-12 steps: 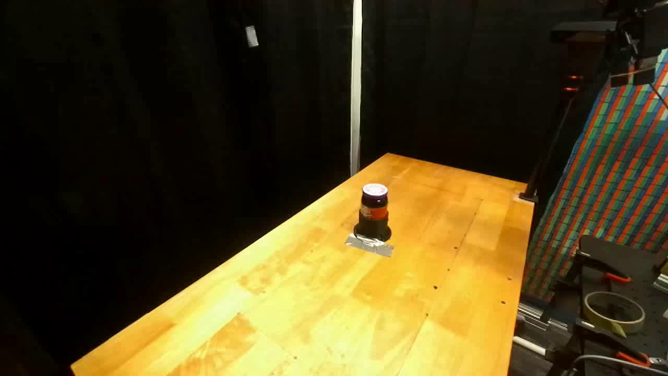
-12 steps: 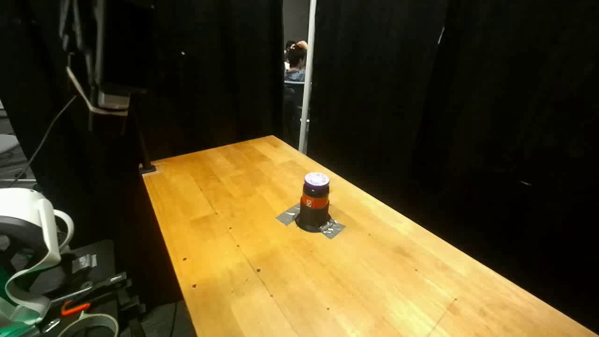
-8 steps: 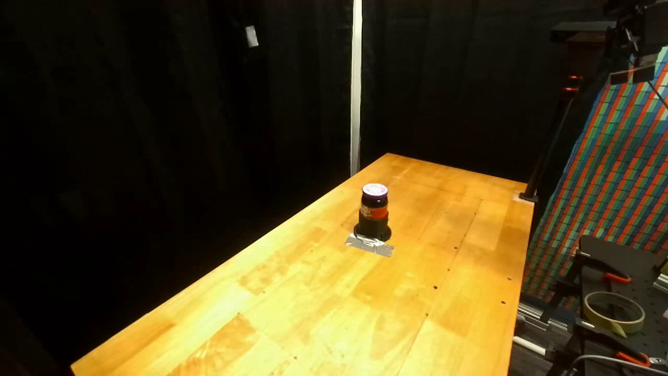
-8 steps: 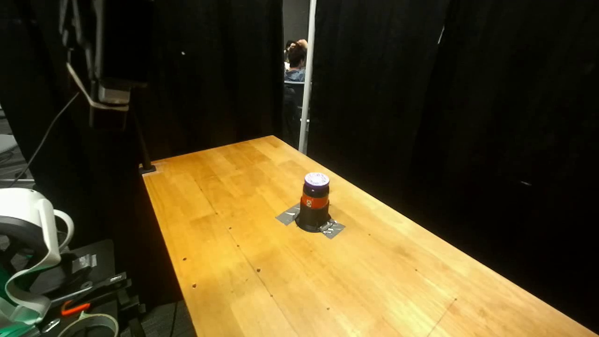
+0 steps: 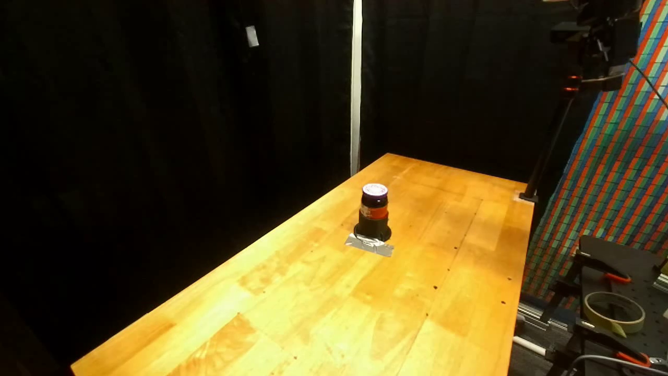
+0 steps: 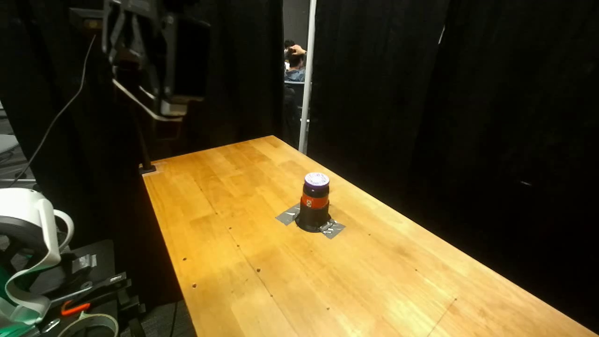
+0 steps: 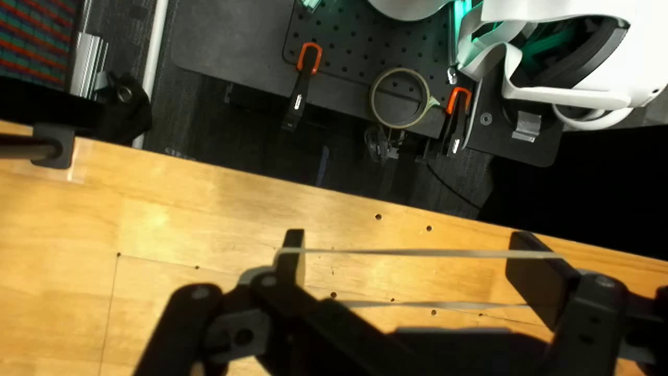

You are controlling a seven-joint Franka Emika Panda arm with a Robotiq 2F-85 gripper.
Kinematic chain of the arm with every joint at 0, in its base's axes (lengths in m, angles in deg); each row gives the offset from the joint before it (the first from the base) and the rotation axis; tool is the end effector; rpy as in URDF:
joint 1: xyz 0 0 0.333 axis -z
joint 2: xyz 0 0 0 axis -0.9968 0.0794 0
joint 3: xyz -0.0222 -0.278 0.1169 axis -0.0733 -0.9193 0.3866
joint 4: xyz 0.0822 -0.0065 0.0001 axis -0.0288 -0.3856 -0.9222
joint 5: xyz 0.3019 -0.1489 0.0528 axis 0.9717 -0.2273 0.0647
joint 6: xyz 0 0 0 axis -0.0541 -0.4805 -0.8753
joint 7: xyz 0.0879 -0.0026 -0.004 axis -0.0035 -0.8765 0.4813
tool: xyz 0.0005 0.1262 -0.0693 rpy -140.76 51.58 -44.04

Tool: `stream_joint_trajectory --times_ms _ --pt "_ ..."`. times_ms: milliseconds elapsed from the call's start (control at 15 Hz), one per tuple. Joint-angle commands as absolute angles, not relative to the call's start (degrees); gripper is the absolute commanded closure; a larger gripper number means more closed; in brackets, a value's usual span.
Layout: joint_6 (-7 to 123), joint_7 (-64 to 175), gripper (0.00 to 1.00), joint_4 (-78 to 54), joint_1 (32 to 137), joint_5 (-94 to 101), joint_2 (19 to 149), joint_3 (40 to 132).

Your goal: Put the rubber band around the brown cup

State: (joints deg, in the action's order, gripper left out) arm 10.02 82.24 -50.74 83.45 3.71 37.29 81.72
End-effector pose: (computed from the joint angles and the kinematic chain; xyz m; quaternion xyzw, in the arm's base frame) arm 0.3079 -0.0452 0.4881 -0.9801 -0.1508 0.1217 0.0428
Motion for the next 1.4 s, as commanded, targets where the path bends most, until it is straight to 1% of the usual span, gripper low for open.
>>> stream_joint_trajectory --times_ms 0,333,733,1067,1333 --pt "13.7 87.3 0.0 -42.7 82.3 3.2 48.4 81.6" --pt "20.6 89.7 0.0 -32.4 82.4 5.6 63.3 83.5" --pt "27.7 79.0 0.0 -19.6 82.9 13.8 80.6 88.8" --pt "26.4 69.9 0.0 -6.5 81.6 12.3 93.5 92.5" --pt "24.4 66.4 0.0 3.5 80.7 11.5 102.1 93.5"
